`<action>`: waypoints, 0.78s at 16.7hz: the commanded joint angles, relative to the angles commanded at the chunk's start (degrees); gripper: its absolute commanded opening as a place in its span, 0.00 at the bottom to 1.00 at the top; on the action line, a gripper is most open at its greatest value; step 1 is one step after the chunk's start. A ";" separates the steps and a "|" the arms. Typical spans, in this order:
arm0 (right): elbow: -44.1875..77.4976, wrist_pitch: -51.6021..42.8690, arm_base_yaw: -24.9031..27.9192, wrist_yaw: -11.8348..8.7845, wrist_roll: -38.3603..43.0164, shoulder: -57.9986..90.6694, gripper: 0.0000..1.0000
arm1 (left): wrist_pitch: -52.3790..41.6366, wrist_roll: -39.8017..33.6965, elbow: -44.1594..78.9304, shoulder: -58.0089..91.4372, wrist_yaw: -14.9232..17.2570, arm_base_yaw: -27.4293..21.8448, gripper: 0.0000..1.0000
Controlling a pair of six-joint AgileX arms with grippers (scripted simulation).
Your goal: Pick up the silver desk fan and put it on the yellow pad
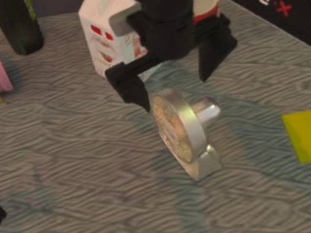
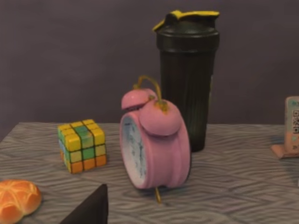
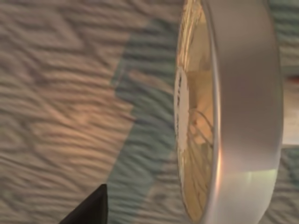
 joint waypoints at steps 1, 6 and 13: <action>-1.38 1.12 0.02 -0.02 -0.02 -0.43 1.00 | 0.00 0.00 0.00 0.00 0.00 0.00 1.00; -14.97 10.44 0.16 -0.07 0.02 -3.93 1.00 | 0.00 0.00 0.00 0.00 0.00 0.00 1.00; -20.70 15.16 0.29 -0.09 0.13 -5.39 1.00 | 0.00 0.00 0.00 0.00 0.00 0.00 1.00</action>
